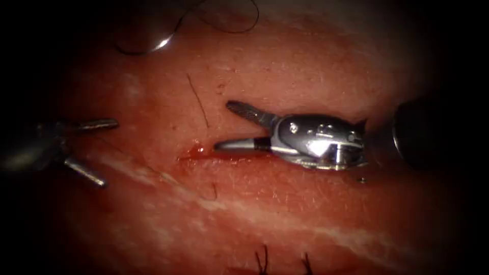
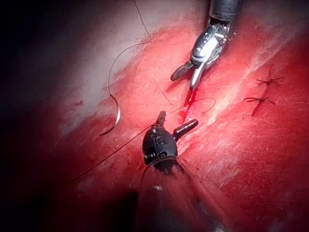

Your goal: Wound Closure

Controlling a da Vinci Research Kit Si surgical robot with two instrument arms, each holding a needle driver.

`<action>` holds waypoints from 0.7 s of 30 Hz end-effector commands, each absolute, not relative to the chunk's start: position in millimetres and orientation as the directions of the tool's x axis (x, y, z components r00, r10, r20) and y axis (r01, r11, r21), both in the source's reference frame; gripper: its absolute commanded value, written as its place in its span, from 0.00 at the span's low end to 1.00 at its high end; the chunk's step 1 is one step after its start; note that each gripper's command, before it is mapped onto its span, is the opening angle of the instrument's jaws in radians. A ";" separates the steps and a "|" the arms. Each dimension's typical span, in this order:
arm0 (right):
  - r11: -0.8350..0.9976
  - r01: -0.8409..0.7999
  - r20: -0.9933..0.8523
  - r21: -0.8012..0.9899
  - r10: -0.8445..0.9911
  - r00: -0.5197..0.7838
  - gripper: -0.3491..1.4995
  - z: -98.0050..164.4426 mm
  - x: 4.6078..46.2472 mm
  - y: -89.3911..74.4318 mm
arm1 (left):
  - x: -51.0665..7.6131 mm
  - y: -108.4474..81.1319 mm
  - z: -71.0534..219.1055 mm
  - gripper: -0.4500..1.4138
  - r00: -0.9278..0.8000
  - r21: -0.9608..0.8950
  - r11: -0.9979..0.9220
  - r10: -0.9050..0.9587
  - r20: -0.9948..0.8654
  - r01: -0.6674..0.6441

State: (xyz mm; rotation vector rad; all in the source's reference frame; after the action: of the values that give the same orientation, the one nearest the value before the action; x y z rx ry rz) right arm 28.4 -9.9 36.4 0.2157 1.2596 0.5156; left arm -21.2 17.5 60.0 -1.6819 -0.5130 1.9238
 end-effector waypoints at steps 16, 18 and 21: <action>0.873 -0.246 -0.856 0.420 0.472 0.211 0.84 36.6 28.4 -12.2 | -21.6 17.8 62.3 0.00 0.158 -0.655 -0.735 0.635 -0.756 -0.177; 0.876 -0.244 -0.859 0.415 0.466 0.212 0.84 36.6 28.4 -12.3 | -21.3 17.7 62.2 0.00 0.158 -0.655 -0.735 0.635 -0.756 -0.176; 0.876 -0.245 -0.859 0.415 0.466 0.212 0.84 36.6 28.4 -12.3 | -21.1 17.5 62.0 0.00 0.166 -0.655 -0.735 0.633 -0.756 -0.176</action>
State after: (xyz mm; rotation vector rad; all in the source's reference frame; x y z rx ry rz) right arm 28.2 -11.2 36.0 0.2004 1.2669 0.4977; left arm -20.5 17.9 61.2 -1.8171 -0.4322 1.6398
